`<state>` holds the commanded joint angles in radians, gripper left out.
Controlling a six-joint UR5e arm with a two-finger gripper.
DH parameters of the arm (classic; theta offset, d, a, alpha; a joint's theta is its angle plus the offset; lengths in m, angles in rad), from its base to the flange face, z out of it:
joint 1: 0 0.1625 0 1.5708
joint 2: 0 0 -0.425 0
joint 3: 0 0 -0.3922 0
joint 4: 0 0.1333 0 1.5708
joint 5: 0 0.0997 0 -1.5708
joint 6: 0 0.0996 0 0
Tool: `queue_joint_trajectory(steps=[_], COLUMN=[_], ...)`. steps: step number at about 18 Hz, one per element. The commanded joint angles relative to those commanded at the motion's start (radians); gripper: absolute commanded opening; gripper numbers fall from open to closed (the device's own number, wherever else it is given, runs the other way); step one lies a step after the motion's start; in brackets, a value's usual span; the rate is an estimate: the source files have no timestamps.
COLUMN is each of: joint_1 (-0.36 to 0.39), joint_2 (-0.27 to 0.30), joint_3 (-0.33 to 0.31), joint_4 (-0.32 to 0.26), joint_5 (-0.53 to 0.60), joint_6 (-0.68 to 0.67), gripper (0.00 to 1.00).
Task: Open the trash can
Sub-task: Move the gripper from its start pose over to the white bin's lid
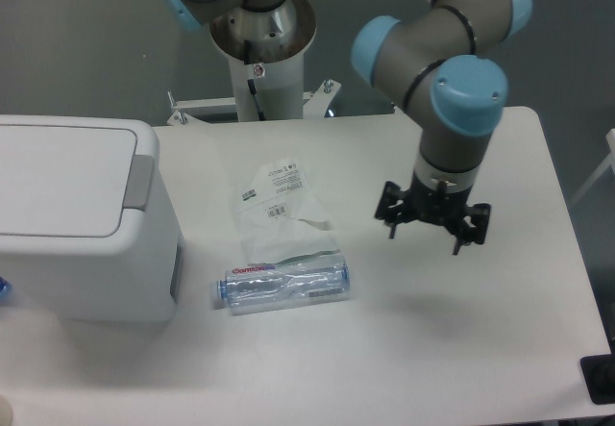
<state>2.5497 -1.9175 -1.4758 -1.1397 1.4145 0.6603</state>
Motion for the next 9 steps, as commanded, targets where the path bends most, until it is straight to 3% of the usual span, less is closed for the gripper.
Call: queue_joint_trajectory(steps=[3, 9], joint_1=[-0.051, -0.109], joint_2=[0.011, 0.124], joint_3=[0.022, 0.019], joint_4=[0.000, -0.011], joint_5=[-0.035, -0.146], joint_6=[-0.129, -0.244], gripper=[1.00, 1.00])
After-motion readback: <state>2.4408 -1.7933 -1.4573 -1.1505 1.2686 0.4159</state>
